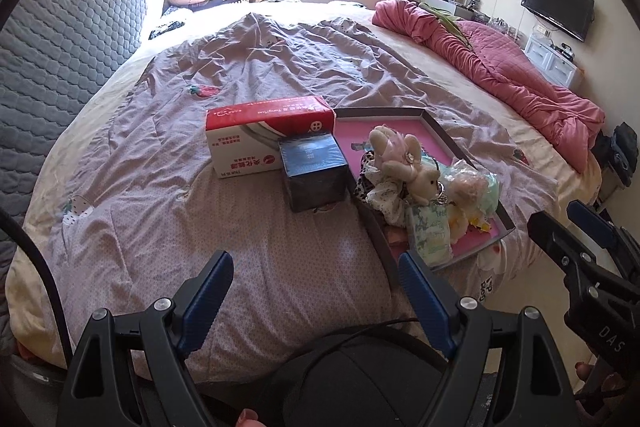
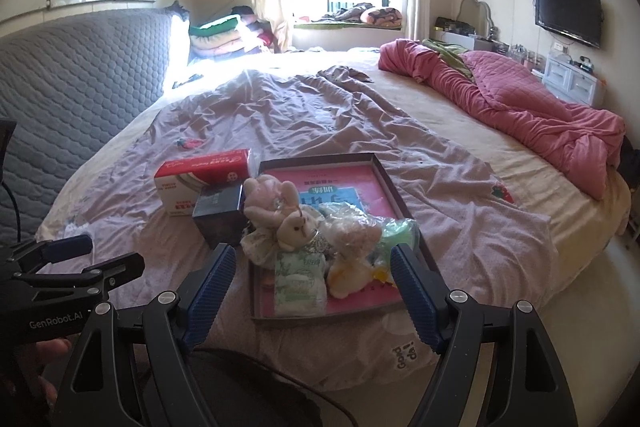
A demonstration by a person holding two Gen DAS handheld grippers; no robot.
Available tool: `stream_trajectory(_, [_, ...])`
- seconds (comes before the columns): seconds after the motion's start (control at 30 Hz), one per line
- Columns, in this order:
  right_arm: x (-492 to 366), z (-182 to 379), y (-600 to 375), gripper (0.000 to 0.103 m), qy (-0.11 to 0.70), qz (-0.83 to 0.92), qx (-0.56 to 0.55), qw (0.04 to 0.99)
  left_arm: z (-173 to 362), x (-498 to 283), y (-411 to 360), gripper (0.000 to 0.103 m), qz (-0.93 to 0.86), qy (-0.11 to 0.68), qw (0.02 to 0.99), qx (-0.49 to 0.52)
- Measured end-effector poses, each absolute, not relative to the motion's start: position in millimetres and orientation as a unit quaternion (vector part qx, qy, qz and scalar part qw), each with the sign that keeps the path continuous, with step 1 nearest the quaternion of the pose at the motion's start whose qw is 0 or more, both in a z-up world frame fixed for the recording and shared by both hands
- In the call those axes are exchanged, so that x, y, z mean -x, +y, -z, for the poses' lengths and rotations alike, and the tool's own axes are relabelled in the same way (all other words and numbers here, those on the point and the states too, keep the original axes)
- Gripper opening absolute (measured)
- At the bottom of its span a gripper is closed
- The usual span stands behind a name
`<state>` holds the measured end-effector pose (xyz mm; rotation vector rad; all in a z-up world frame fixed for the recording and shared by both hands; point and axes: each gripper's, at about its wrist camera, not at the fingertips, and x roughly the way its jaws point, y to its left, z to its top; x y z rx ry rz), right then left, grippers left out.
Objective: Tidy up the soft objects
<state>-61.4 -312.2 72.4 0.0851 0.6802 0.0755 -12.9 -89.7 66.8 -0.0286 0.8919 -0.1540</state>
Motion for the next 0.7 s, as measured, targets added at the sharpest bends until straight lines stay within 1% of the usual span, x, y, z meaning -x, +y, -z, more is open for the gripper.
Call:
stream_trajectory(0.33, [71.5,-64.5,-318.0,0.081,0.353,-0.019,-0.037,0.935,-52.9,26.9,-86.6,0.084,0.054,0.453,0.89,0.029])
stream_trajectory(0.5, [85.3,-54.6,-322.9,0.081,0.38,-0.028,-0.041,0.924,-52.2,35.9,-101.3,0.084,0.058,0.455,0.888,0.011])
stream_trajectory(0.7, [98.9,-57.2,-333.1,0.081,0.372,-0.02,-0.052,0.927,-55.5,48.0,-118.5,0.084,0.066,0.456,0.888,-0.005])
